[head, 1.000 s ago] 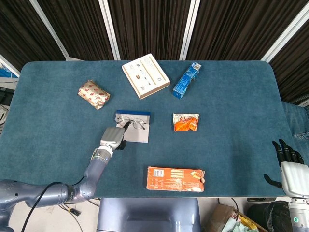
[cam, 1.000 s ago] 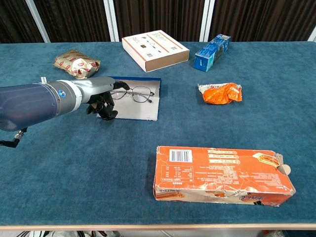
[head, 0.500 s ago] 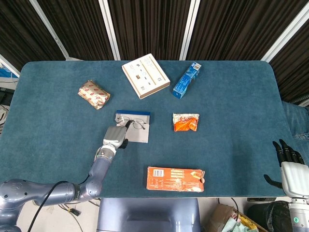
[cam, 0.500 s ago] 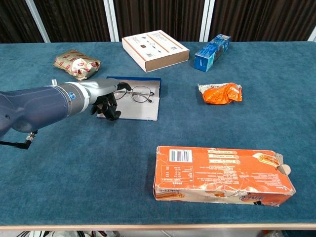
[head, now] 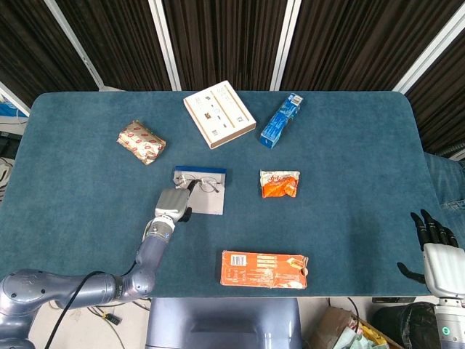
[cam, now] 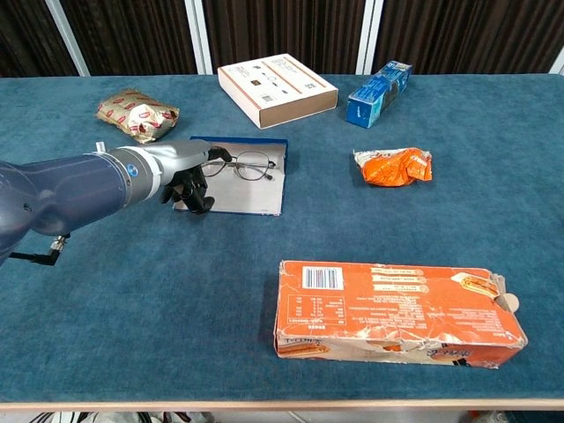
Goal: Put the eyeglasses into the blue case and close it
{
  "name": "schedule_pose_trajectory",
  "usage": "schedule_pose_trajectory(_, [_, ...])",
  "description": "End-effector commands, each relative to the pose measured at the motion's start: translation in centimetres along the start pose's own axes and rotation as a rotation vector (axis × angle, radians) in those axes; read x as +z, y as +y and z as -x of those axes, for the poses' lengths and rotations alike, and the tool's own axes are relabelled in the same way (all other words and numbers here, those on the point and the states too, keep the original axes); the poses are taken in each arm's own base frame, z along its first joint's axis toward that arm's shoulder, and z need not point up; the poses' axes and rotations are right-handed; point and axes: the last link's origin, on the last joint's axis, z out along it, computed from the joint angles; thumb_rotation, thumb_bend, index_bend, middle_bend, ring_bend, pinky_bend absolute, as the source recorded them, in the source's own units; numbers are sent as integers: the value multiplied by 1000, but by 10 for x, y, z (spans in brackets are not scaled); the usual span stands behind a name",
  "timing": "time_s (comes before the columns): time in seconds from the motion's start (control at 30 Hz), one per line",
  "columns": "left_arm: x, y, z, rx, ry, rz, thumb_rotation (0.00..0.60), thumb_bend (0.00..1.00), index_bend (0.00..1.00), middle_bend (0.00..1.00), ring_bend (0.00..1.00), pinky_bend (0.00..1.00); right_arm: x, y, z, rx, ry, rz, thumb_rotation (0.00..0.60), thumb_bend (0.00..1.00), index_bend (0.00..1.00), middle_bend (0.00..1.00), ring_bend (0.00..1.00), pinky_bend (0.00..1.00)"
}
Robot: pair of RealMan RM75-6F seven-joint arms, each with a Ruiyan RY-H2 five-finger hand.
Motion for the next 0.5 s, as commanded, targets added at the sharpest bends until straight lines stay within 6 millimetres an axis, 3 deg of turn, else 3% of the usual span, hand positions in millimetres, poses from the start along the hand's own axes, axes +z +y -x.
schedule_pose_trajectory(0.03, [2,1,-1,0,8,-5,600,498,0,737,754,721,0,0,0,0,-1,0,600,243,45,26,125,161])
schedule_pose_trajectory(0.5, [14,8,-6,35,30,-55,600,498,0,740,754,721,0,1,0,5,-4,10,600,242,45,25,125,161])
